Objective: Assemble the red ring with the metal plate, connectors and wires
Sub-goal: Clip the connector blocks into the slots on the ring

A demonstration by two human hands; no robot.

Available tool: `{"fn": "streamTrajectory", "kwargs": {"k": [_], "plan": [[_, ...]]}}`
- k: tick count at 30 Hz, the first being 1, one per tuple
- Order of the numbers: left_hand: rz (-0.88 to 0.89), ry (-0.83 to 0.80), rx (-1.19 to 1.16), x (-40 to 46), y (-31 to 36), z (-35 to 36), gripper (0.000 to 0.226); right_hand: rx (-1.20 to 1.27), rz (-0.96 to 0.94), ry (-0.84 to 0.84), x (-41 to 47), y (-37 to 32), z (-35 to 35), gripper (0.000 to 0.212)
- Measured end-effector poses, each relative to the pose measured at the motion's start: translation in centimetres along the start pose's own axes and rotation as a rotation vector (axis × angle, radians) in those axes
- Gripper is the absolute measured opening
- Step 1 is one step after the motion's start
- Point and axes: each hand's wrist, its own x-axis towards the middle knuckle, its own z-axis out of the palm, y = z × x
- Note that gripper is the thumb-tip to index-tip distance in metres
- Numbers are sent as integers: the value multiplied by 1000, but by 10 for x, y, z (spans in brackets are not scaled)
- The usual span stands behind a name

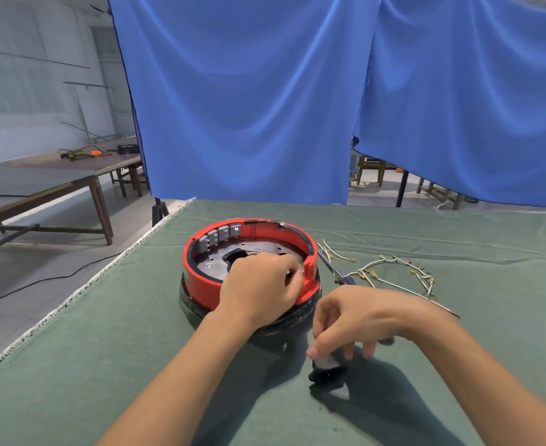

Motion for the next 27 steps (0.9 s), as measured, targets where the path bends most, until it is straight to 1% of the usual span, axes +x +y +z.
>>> {"fn": "streamTrajectory", "kwargs": {"k": [4, 8, 10, 12, 15, 17, 20, 21, 24, 25, 27], "plan": [[-2, 92, -6, -9, 4, 2, 29, -34, 19, -30, 2, 0, 9, 28], [97, 182, -74, -19, 6, -1, 24, -13, 11, -29, 1, 1, 13, 30], [106, 234, -106, -20, 6, -1, 19, 4, -6, -45, 0, 2, 17, 32], [95, 250, -130, -21, 7, 0, 15, 44, -25, -57, 1, 4, 20, 29], [96, 240, -136, -23, 9, 4, 14, 142, -74, -24, 2, 8, 20, 20], [91, 265, -150, -24, 9, 5, 15, 282, -128, 32, 2, 12, 17, 17], [82, 341, -189, -23, 12, 3, 22, 677, -236, 145, 3, 18, 9, 11], [75, 364, -197, -23, 13, 3, 25, 821, -280, 155, 3, 19, 7, 13], [43, 406, -231, -24, 19, 2, 23, 1131, -352, 178, 6, 24, 2, 34], [41, 406, -254, -24, 21, 2, 20, 1210, -364, 181, 6, 26, 1, 36], [58, 374, -305, -24, 24, 1, 23, 1342, -375, 181, 8, 28, 1, 27]]}}
